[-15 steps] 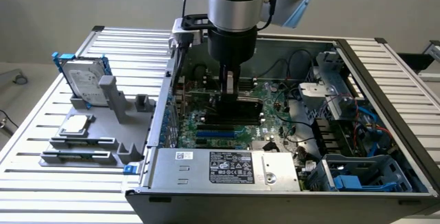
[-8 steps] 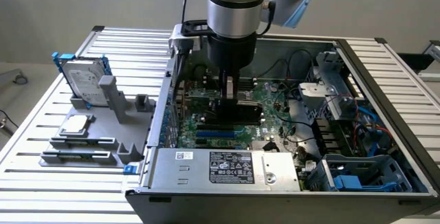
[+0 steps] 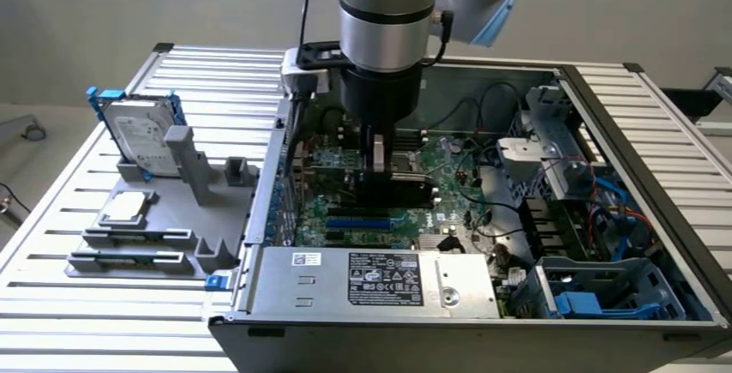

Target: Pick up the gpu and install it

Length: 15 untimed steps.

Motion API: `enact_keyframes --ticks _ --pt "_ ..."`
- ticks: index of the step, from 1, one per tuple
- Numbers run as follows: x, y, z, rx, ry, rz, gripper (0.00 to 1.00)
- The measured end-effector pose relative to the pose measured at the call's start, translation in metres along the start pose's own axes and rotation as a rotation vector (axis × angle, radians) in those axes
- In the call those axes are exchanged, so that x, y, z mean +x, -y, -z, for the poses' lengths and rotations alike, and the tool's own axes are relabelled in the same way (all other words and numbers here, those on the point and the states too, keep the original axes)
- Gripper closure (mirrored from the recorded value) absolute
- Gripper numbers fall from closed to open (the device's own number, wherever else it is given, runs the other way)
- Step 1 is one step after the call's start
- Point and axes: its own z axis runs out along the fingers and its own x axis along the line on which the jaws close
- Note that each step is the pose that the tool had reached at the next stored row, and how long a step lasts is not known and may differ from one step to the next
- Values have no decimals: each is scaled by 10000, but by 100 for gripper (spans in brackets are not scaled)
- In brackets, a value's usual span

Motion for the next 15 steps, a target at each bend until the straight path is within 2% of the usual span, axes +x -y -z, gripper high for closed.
enact_keyframes --ticks 5,15 --pt "0 -7 -18 2 2 4 74" --pt "3 -59 -174 2 1 6 74"
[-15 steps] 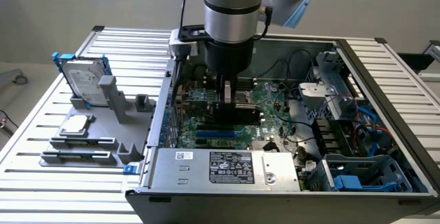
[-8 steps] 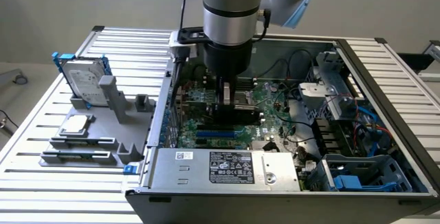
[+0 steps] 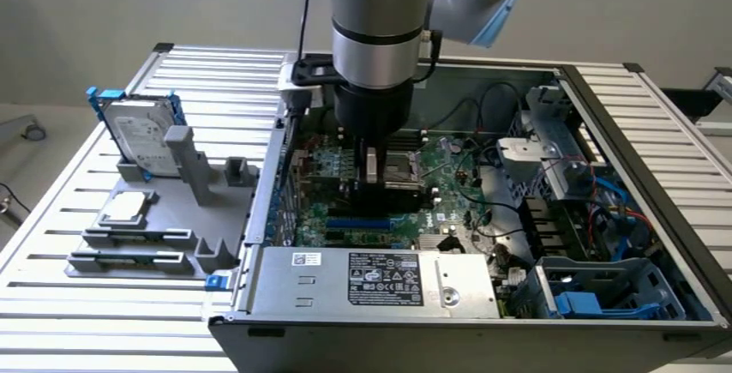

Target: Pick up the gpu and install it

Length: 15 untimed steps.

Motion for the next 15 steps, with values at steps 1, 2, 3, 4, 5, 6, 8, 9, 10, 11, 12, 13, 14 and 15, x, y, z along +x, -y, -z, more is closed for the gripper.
enact_keyframes --ticks 1,2,3,4,5,6,8,9,10,11,12,13,14,15 --pt "0 -3 -10 0 0 0 74" --pt "1 -4 -15 0 -1 1 74" --pt "2 -5 -15 -1 -3 1 74" --pt "2 -5 -15 -1 -3 1 74" --pt "3 -6 -17 -1 -2 0 74" --pt "4 -7 -21 0 -1 0 74" --pt "6 -9 -33 0 -1 0 74" --pt "7 -10 -41 0 -2 1 74" --pt "8 -12 -50 0 -1 -1 74" --pt "9 -14 -58 0 -1 0 74" --pt "9 -17 -67 0 -1 -1 74" --pt "9 -20 -76 -1 -2 -1 74" --pt "10 -25 -84 -1 -2 -1 74" --pt "10 -29 -93 -1 -1 0 74"
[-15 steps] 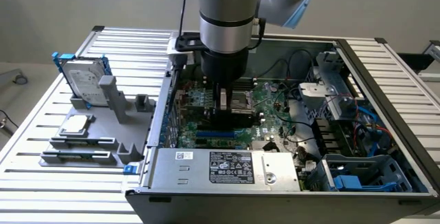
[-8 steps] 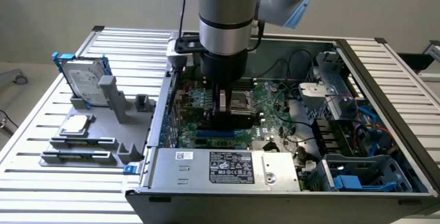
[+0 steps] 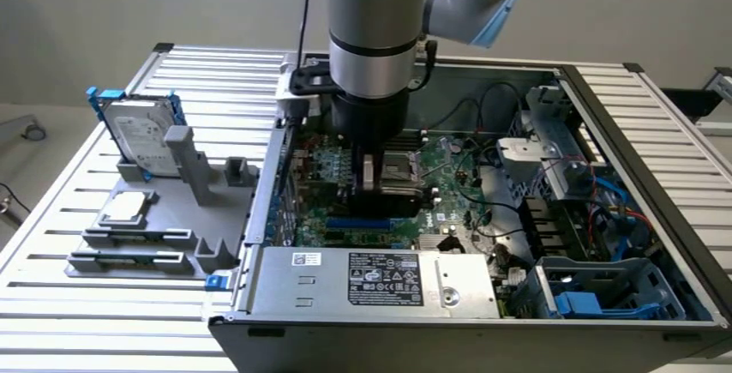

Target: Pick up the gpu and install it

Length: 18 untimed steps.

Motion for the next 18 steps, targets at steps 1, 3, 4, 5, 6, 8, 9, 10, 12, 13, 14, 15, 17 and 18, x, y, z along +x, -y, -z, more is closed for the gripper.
enact_keyframes --ticks 1,3,4,5,6,8,9,10,12,13,14,15,17,18 --pt "0 -5 -7 0 1 0 74" --pt "2 -11 -17 -1 -1 0 74" --pt "4 -12 -19 -1 -2 1 74" --pt "6 -13 -21 0 1 2 74" --pt "9 -14 -21 -1 -1 0 74" --pt "12 -16 -23 -1 -1 0 74" --pt "14 -17 -27 0 0 0 74" --pt "15 -17 -30 -1 -1 0 74" --pt "18 -19 -37 -1 -2 0 74" --pt "19 -20 -39 -1 -1 0 74" --pt "21 -21 -42 0 -1 1 74" --pt "23 -22 -45 0 -1 0 74" --pt "25 -26 -51 -1 -2 -1 74" --pt "26 -29 -54 -1 -3 -1 74"
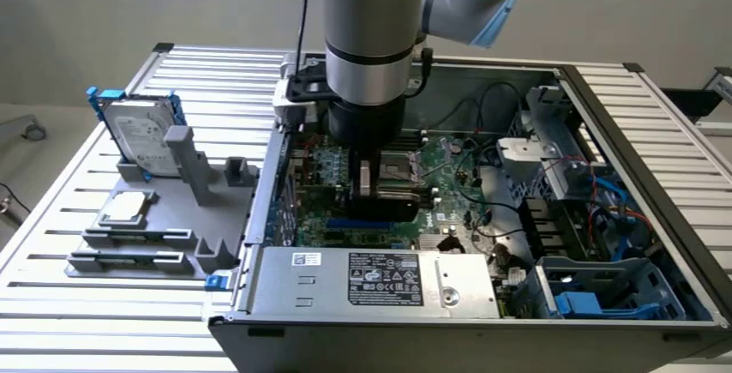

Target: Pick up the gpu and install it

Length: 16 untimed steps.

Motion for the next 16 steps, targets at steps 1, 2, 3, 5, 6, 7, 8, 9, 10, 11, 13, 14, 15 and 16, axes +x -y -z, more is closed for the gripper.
enact_keyframes --ticks 1,2,3,5,6,7,8,9,10,11,13,14,15,16 --pt "0 -3 -4 0 1 0 74" --pt "0 -4 -7 0 1 1 74" --pt "1 -6 -11 0 1 2 74" --pt "2 -7 -17 0 1 2 74" --pt "2 -8 -18 -1 0 2 74" --pt "2 -8 -18 0 0 2 74" --pt "2 -9 -19 0 1 2 74" --pt "3 -10 -20 0 2 2 74" --pt "3 -11 -21 0 1 2 74" --pt "3 -13 -22 0 0 2 74" --pt "3 -22 -24 1 1 1 74" --pt "3 -25 -26 0 1 3 74" --pt "3 -26 -27 0 1 4 74" --pt "3 -27 -29 0 1 6 74"
